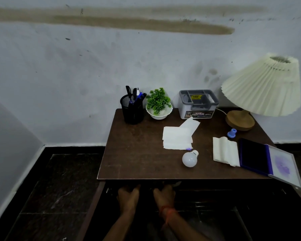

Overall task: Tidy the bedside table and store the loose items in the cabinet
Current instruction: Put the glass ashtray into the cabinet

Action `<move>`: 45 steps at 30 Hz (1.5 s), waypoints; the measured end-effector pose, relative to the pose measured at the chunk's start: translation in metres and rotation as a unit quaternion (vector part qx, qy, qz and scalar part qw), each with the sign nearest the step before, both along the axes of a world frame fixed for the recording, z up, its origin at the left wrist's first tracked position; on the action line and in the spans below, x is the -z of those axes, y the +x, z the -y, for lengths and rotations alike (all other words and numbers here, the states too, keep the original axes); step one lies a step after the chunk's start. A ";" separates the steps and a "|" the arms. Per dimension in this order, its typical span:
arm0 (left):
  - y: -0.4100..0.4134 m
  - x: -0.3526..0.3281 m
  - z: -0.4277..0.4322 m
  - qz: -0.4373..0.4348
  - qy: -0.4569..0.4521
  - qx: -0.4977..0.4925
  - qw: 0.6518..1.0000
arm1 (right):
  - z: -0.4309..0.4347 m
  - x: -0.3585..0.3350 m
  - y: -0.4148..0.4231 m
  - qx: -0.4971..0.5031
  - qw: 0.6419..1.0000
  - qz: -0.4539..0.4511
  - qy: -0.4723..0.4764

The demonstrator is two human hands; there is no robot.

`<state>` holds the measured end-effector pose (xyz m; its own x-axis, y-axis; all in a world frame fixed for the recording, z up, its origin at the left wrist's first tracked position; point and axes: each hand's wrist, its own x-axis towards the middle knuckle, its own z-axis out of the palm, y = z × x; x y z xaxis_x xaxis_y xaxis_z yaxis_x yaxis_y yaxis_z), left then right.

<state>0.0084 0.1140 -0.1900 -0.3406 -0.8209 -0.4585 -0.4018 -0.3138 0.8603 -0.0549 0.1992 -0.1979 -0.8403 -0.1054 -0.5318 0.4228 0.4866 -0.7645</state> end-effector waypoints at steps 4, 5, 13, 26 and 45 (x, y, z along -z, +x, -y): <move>-0.002 0.006 0.005 0.009 0.016 0.004 1.000 | 0.005 0.002 -0.002 -0.002 1.000 -0.001 0.003; -0.002 0.008 0.006 0.008 0.015 0.006 1.000 | 0.005 0.002 -0.002 -0.003 1.000 0.000 0.001; -0.009 0.015 0.003 -0.008 0.046 0.006 0.999 | 0.013 0.005 -0.003 -0.030 0.999 -0.020 -0.016; -0.009 0.016 -0.003 -0.034 0.040 0.001 0.999 | 0.002 0.003 0.003 -0.067 0.997 0.024 -0.037; 0.021 -0.048 -0.095 -0.094 0.018 0.149 0.984 | -0.099 -0.063 0.043 -0.031 0.987 -0.044 -0.151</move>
<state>0.0296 0.2090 -0.1417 -0.6450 -0.6566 -0.3910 -0.3153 -0.2374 0.9188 -0.0115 0.2979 -0.1347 -0.8683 -0.3014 -0.3940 0.3252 0.2539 -0.9109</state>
